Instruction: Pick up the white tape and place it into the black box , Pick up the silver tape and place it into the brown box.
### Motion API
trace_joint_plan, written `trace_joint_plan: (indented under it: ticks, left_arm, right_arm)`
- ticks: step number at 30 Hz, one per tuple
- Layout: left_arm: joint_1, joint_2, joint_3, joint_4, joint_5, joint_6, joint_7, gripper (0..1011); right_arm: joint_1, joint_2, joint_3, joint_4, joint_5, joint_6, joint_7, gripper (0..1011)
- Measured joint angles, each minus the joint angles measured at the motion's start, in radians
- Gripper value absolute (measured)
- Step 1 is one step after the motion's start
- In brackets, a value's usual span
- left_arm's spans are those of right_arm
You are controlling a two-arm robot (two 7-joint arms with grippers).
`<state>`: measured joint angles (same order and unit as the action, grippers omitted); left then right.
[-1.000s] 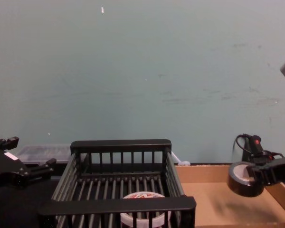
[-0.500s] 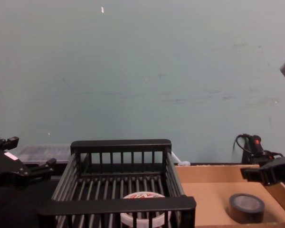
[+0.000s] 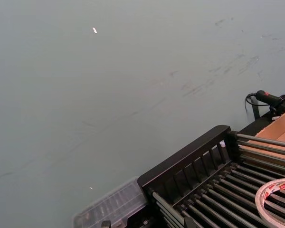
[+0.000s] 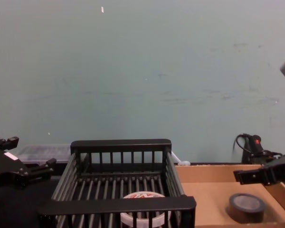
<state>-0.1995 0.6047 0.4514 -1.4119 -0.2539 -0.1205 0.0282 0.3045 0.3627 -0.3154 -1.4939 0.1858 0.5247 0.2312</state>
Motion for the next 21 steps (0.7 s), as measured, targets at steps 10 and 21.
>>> trace_joint_plan:
  ticks: [10, 21]
  left_arm:
    - [0.0, 0.0, 0.0, 0.0, 0.0, 0.0, 0.0, 1001]
    - [0.0, 0.0, 0.0, 0.0, 0.0, 0.0, 0.0, 1001]
  right_arm:
    - [-0.057, -0.009, 0.031, -0.04, -0.047, -0.094, -0.049, 1002]
    - [-0.159, -0.014, 0.081, -0.114, -0.096, -0.232, -0.106, 1002]
